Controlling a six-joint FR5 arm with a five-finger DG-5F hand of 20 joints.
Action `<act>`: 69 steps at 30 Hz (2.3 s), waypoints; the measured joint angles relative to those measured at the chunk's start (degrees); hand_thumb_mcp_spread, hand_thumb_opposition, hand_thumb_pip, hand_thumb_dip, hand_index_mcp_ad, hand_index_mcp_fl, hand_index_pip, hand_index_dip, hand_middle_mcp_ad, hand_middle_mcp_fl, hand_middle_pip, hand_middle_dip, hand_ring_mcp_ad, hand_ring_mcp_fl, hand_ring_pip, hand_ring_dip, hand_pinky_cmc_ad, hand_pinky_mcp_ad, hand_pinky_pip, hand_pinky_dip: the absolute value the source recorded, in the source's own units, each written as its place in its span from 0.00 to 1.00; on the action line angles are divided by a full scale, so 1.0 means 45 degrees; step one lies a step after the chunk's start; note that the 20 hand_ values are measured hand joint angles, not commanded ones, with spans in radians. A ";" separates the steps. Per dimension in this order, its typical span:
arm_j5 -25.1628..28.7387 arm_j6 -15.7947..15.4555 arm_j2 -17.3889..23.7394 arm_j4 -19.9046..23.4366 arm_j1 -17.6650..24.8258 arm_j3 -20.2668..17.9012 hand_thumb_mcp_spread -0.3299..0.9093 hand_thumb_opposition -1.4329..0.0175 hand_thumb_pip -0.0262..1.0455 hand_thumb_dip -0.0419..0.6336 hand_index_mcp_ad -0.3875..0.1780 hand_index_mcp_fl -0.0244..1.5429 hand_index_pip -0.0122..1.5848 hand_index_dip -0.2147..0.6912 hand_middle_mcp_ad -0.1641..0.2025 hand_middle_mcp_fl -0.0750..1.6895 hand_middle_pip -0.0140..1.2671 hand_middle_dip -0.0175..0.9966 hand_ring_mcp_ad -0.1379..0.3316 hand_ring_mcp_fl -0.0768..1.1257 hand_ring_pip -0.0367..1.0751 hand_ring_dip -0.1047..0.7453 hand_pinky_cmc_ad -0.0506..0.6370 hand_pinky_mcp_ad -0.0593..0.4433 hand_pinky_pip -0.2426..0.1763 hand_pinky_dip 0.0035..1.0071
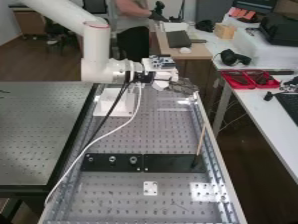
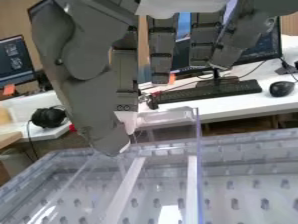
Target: Grab the pcb board and place it in the clear container
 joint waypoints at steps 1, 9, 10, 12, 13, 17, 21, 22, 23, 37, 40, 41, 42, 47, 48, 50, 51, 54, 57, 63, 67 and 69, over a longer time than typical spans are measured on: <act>0.0044 -0.0002 -0.0056 -0.0032 0.0010 0.0027 0.74 0.37 0.57 0.47 0.51 0.30 0.95 0.41 0.61 0.18 0.11 0.19 0.68 0.11 0.12 0.16 0.50 0.44 0.48 0.19; 0.0239 -0.0074 -0.0393 -0.0245 0.0030 0.0279 0.74 0.37 0.57 0.47 0.51 0.30 0.95 0.41 0.61 0.18 0.11 0.19 0.68 0.11 0.12 0.16 0.50 0.44 0.48 0.19; 0.0230 -0.0079 -0.0397 -0.0256 0.0026 0.0288 0.74 0.37 0.57 0.47 0.51 0.30 0.95 0.41 0.61 0.18 0.11 0.19 0.68 0.11 0.12 0.16 0.50 0.44 0.48 0.19; 0.0155 -0.0088 -0.0428 -0.0378 -0.0002 0.0363 0.75 0.37 0.54 0.47 0.51 0.28 0.95 0.41 0.61 0.18 0.11 0.19 0.68 0.11 0.12 0.16 0.50 0.44 0.48 0.19; 0.0052 -0.0080 -0.0447 -0.0494 -0.0034 0.0432 0.75 0.37 0.54 0.47 0.50 0.27 0.94 0.41 0.60 0.17 0.11 0.19 0.68 0.11 0.12 0.16 0.50 0.45 0.48 0.19; -0.0120 -0.0048 -0.0460 -0.0647 -0.0116 0.0537 0.69 0.39 0.55 0.48 0.51 0.11 0.85 0.40 0.60 0.14 0.11 0.19 0.72 0.11 0.12 0.16 0.51 0.45 0.48 0.24; -0.0164 -0.0005 -0.0439 -0.0642 -0.0175 0.0532 0.64 0.40 0.63 0.48 0.50 0.06 0.80 0.39 0.61 0.13 0.11 0.19 0.72 0.08 0.12 0.16 0.50 0.44 0.47 0.32; -0.0175 0.0003 -0.0410 -0.0641 -0.0190 0.0517 0.65 0.40 0.63 0.48 0.50 0.05 0.80 0.39 0.60 0.12 0.11 0.19 0.72 0.08 0.12 0.16 0.50 0.45 0.47 0.33; -0.0183 0.0011 -0.0387 -0.0642 -0.0202 0.0506 0.65 0.41 0.63 0.48 0.51 0.04 0.78 0.38 0.60 0.11 0.11 0.19 0.72 0.08 0.12 0.16 0.50 0.45 0.47 0.35; -0.0307 0.0008 0.1903 -0.0609 -0.1079 -0.0596 0.59 0.41 0.63 0.48 0.51 0.03 0.76 0.37 0.60 0.09 0.11 0.19 0.72 0.08 0.12 0.16 0.50 0.44 0.43 0.42; -0.0123 -0.0206 0.2686 -0.0669 -0.1412 -0.1005 0.58 0.41 0.63 0.48 0.51 0.03 0.74 0.37 0.61 0.09 0.11 0.19 0.73 0.08 0.12 0.16 0.50 0.44 0.44 0.42; -0.0076 -0.0252 0.2823 -0.0695 -0.1468 -0.1072 0.58 0.41 0.63 0.47 0.51 0.03 0.74 0.37 0.61 0.09 0.11 0.19 0.73 0.08 0.12 0.16 0.50 0.44 0.44 0.42; 0.0059 -0.0357 0.3144 -0.0765 -0.1594 -0.1222 0.58 0.41 0.61 0.47 0.51 0.03 0.71 0.37 0.61 0.09 0.11 0.19 0.73 0.08 0.12 0.16 0.50 0.44 0.44 0.43; 0.0888 -0.0684 0.4391 -0.1074 -0.2034 -0.1800 0.57 0.43 0.56 0.44 0.51 0.03 0.60 0.37 0.61 0.10 0.10 0.19 0.74 0.08 0.11 0.17 0.50 0.47 0.40 0.45; 0.1134 -0.0741 0.4673 -0.1100 -0.2117 -0.1946 0.57 0.43 0.55 0.43 0.51 0.03 0.58 0.37 0.61 0.10 0.10 0.19 0.74 0.08 0.11 0.17 0.50 0.47 0.40 0.45; 0.1556 -0.0822 0.5134 -0.1108 -0.2241 -0.2189 0.56 0.44 0.52 0.41 0.51 0.03 0.52 0.38 0.61 0.10 0.11 0.20 0.74 0.08 0.11 0.17 0.51 0.47 0.38 0.47; 0.1862 -0.0875 0.5456 -0.1102 -0.2320 -0.2359 0.56 0.45 0.52 0.41 0.51 0.03 0.51 0.39 0.61 0.10 0.11 0.20 0.74 0.08 0.11 0.17 0.51 0.48 0.37 0.47; 0.2592 -0.0997 0.6246 -0.1076 -0.2471 -0.2731 0.56 0.44 0.52 0.42 0.51 0.03 0.46 0.38 0.61 0.09 0.11 0.20 0.75 0.08 0.11 0.17 0.53 0.49 0.36 0.49; 0.3290 -0.1200 0.6938 -0.1188 -0.2532 -0.2952 0.56 0.44 0.52 0.40 0.52 0.05 0.43 0.41 0.61 0.09 0.11 0.20 0.76 0.08 0.11 0.17 0.53 0.49 0.36 0.49; 0.3643 -0.1452 0.7336 -0.1613 -0.2525 -0.2947 0.56 0.45 0.52 0.39 0.53 0.05 0.38 0.44 0.61 0.09 0.11 0.20 0.76 0.08 0.11 0.17 0.53 0.48 0.36 0.49; 0.3624 -0.1449 0.7361 -0.1668 -0.2515 -0.2878 0.56 0.45 0.51 0.39 0.53 0.08 0.36 0.46 0.61 0.10 0.11 0.20 0.76 0.08 0.11 0.17 0.53 0.49 0.35 0.50; 0.3594 -0.1438 0.7339 -0.1700 -0.2498 -0.2821 0.56 0.45 0.51 0.39 0.53 0.09 0.35 0.46 0.61 0.10 0.11 0.20 0.76 0.08 0.11 0.17 0.53 0.49 0.35 0.50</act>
